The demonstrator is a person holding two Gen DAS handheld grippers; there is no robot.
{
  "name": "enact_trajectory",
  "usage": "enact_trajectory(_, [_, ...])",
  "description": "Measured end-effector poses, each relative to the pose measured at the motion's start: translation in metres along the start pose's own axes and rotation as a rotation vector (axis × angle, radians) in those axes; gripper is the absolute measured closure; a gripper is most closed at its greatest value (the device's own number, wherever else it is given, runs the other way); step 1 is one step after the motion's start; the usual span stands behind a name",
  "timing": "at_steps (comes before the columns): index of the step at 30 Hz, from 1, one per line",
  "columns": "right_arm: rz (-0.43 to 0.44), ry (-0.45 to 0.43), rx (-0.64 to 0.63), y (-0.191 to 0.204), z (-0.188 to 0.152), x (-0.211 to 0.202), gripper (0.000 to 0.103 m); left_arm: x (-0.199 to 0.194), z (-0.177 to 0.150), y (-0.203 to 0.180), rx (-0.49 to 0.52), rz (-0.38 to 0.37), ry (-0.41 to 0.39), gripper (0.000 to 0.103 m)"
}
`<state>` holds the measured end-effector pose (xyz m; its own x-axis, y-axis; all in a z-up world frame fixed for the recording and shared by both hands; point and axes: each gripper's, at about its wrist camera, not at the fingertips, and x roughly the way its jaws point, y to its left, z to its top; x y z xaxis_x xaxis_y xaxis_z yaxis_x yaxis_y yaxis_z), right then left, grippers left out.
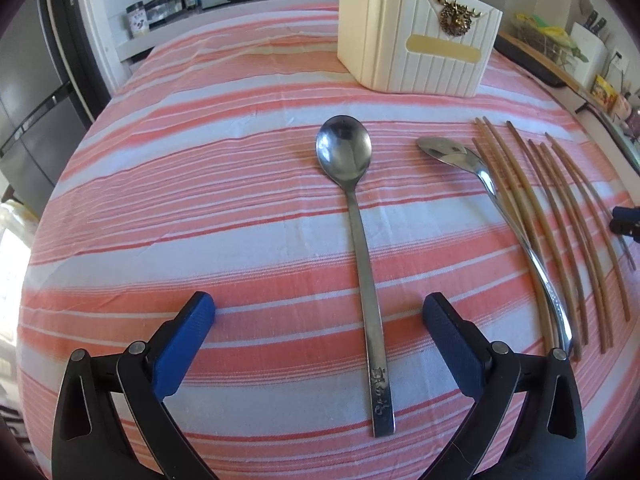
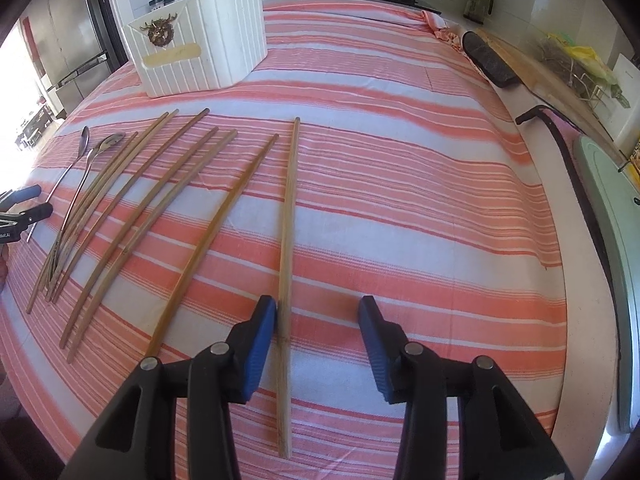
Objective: Organize utensils
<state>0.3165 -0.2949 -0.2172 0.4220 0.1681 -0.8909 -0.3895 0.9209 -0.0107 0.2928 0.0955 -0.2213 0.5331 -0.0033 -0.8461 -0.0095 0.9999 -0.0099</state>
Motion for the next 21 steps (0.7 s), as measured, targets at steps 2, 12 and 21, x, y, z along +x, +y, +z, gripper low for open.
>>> enact_trajectory(2, [0.006, 0.026, -0.01, 0.0, 0.005, 0.002, 0.058, 0.002, 0.004, 0.0, 0.007, -0.007, 0.013, 0.0])
enact_trajectory(12, [0.028, 0.08, -0.093, 0.012, 0.056, 0.026, 0.058, 0.017, 0.038, -0.007, 0.036, -0.059, 0.069, 0.01])
enact_trajectory(21, [0.035, 0.084, -0.072, 0.007, 0.109, 0.052, 0.081, 0.035, 0.068, -0.01, 0.013, -0.038, 0.068, 0.025])
